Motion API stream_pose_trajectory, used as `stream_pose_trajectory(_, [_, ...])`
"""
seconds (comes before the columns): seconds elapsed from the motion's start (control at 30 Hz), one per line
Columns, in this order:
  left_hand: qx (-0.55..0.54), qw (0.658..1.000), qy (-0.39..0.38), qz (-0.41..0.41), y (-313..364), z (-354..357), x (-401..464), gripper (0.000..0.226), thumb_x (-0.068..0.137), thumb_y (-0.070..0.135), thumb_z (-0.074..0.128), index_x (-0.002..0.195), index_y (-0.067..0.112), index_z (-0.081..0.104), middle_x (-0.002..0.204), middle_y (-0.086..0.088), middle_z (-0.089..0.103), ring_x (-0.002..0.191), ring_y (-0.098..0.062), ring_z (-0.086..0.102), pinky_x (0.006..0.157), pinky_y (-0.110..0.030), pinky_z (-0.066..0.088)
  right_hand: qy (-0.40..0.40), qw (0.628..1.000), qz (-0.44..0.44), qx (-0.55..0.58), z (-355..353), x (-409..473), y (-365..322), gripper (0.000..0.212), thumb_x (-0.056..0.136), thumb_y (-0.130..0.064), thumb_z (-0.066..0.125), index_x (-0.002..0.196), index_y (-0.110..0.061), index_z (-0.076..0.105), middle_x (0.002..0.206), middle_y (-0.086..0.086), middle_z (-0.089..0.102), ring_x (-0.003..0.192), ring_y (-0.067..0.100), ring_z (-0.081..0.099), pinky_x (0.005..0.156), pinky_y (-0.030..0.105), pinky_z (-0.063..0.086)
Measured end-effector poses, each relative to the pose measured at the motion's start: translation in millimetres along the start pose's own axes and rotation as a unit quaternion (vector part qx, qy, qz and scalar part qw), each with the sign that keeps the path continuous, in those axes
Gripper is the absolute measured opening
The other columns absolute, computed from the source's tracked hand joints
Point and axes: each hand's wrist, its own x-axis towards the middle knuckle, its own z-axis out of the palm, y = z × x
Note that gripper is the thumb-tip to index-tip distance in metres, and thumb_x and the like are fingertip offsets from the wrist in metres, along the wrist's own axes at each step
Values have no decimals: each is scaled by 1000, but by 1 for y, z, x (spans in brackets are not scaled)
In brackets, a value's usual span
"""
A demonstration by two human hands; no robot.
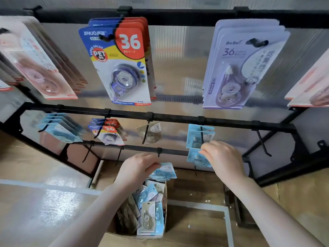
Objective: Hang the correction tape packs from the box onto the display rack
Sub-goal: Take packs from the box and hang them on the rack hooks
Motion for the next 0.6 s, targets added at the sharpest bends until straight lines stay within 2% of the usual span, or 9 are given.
stream_pose_trajectory(0.1, [1,1000,-1,4,-2,8,2,10,80,28,60,78,20,65,69,8,61,59,-13,57,48,-22,39,-20,1000,-12,-1,5,6,4,24,60,-16,87,66,-10,65,67,6,68,57,21,65,39,24,44])
stream_pose_trajectory(0.23, [5,1000,13,9,-4,13,5,24,84,38,49,79,21,65,70,10,62,59,-10,56,48,-20,39,-53,998,-23,0,14,12,9,24,63,-15,86,63,-10,62,63,5,64,53,22,61,39,24,39])
stream_pose_trajectory(0.37, [9,1000,28,2,-5,14,6,25,83,40,47,80,24,65,70,13,63,65,-8,53,48,-16,38,-73,997,-27,-2,15,12,9,25,59,-13,88,66,-7,64,66,10,64,54,25,62,37,25,39])
stream_pose_trajectory(0.5, [15,999,32,-1,-6,17,5,28,84,42,45,77,23,65,66,13,61,58,-7,52,45,-20,38,-101,994,-29,5,13,7,14,32,54,-13,90,71,-8,63,71,9,66,58,24,66,36,27,45])
stream_pose_trajectory(0.6, [11,999,31,0,-6,20,5,28,84,42,45,76,23,64,63,14,60,53,-6,52,43,-18,34,-138,989,-44,7,7,6,19,38,48,-10,92,75,-9,65,71,7,66,58,22,66,35,26,43])
